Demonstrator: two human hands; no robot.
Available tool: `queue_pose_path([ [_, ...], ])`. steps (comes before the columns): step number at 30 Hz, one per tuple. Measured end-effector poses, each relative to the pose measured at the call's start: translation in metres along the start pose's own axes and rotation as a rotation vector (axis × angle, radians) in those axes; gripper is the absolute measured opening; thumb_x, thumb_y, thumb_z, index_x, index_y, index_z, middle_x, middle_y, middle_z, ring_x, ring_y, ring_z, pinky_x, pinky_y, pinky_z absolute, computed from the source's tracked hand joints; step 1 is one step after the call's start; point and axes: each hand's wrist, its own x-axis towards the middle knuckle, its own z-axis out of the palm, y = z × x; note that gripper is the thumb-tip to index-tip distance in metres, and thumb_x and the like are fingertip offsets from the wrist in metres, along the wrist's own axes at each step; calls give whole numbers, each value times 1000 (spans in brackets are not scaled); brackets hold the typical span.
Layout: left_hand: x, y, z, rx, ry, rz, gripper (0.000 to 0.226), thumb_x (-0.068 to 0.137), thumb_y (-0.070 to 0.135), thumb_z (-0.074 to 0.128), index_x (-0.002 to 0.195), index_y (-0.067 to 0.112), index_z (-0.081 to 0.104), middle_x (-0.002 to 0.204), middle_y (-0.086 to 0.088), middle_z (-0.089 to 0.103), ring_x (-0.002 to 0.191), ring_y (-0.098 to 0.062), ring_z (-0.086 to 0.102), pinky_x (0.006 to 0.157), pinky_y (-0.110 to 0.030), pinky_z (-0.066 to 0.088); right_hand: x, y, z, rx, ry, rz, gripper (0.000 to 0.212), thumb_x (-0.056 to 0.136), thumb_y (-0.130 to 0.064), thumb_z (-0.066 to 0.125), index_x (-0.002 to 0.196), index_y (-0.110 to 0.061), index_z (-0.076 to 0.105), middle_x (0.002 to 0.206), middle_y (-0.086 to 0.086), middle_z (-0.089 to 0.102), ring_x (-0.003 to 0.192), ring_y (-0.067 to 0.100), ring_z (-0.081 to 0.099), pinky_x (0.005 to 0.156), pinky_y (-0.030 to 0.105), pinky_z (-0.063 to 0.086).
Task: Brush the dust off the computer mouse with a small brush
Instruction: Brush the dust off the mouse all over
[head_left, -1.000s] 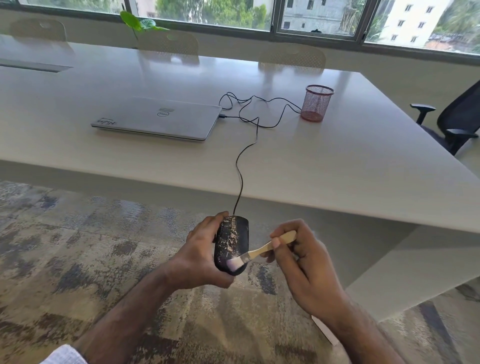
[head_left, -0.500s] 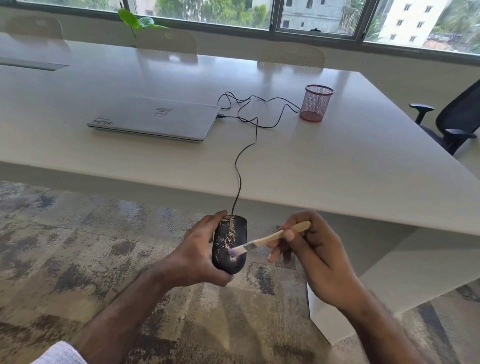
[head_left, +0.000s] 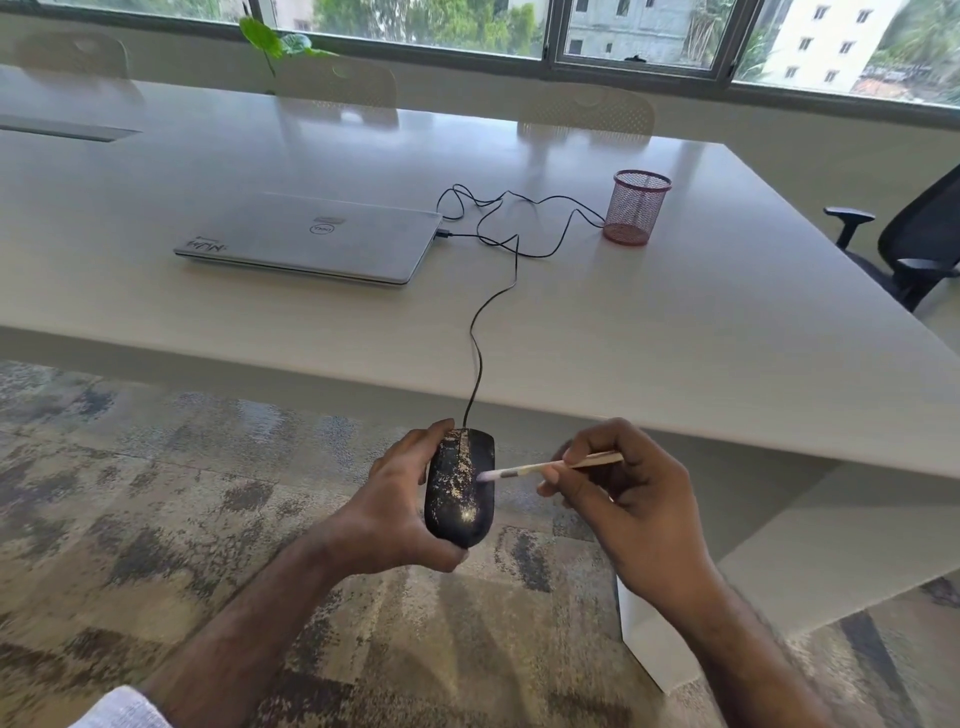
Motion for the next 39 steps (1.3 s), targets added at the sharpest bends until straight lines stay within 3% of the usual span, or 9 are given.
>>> queue_pose_path([
  [3, 0, -1, 0, 2, 3, 9, 141, 45, 40, 89, 165, 17, 18, 146, 7, 42, 141, -20, 43, 122, -43, 41, 0, 3, -2, -59, -24, 10, 23, 90, -16, 78, 86, -34, 63, 83, 8, 74, 72, 24, 76, 64, 43, 60],
  [6, 0, -2, -1, -3, 11, 13, 139, 46, 39, 89, 165, 16, 21, 146, 6, 43, 140, -20, 44, 121, -44, 42, -1, 3, -1, -84, -17, 15, 23, 90, -12, 76, 87, -29, 62, 78, 10, 72, 69, 24, 75, 61, 31, 58],
  [11, 1, -2, -1, -7, 17, 12, 135, 47, 37, 89, 164, 18, 25, 143, 6, 45, 137, -21, 47, 117, -44, 46, -5, 1, 3, -98, 42, -45, 19, 90, -17, 76, 85, -28, 60, 76, 7, 70, 66, 30, 70, 55, 48, 53],
  [19, 0, -2, -5, -18, 15, 17, 130, 48, 31, 92, 162, 19, 29, 141, 4, 49, 135, -23, 49, 115, -46, 48, -12, 7, 6, -146, -113, -123, 13, 92, -27, 68, 88, -28, 56, 74, 1, 63, 59, 22, 55, 48, 39, 45],
  [26, -2, 1, -4, -20, 8, 10, 131, 48, 32, 90, 162, 20, 28, 141, 3, 48, 135, -24, 49, 114, -46, 49, -15, 5, 9, -74, -80, -157, 13, 94, -27, 70, 91, -29, 58, 77, 3, 66, 63, 28, 62, 51, 42, 50],
  [33, -4, -2, -2, -37, 15, 6, 131, 46, 36, 89, 161, 22, 30, 140, 7, 48, 135, -22, 49, 114, -46, 49, -19, 4, 5, -89, -74, -136, 13, 92, -27, 70, 88, -29, 58, 77, 0, 65, 60, 18, 57, 51, 26, 46],
  [37, -3, -1, 0, -47, 16, 4, 133, 44, 38, 88, 162, 23, 29, 142, 8, 47, 136, -21, 49, 116, -46, 47, -19, 2, 9, -69, -89, -143, 12, 93, -27, 71, 91, -29, 59, 78, 3, 66, 63, 28, 61, 49, 40, 49],
  [39, -3, -2, 0, -50, 9, 6, 134, 44, 38, 89, 163, 24, 27, 144, 9, 45, 137, -20, 47, 117, -45, 46, -21, 5, 9, -103, -141, -131, 12, 94, -24, 70, 90, -27, 58, 76, 3, 64, 62, 26, 57, 50, 39, 46],
])
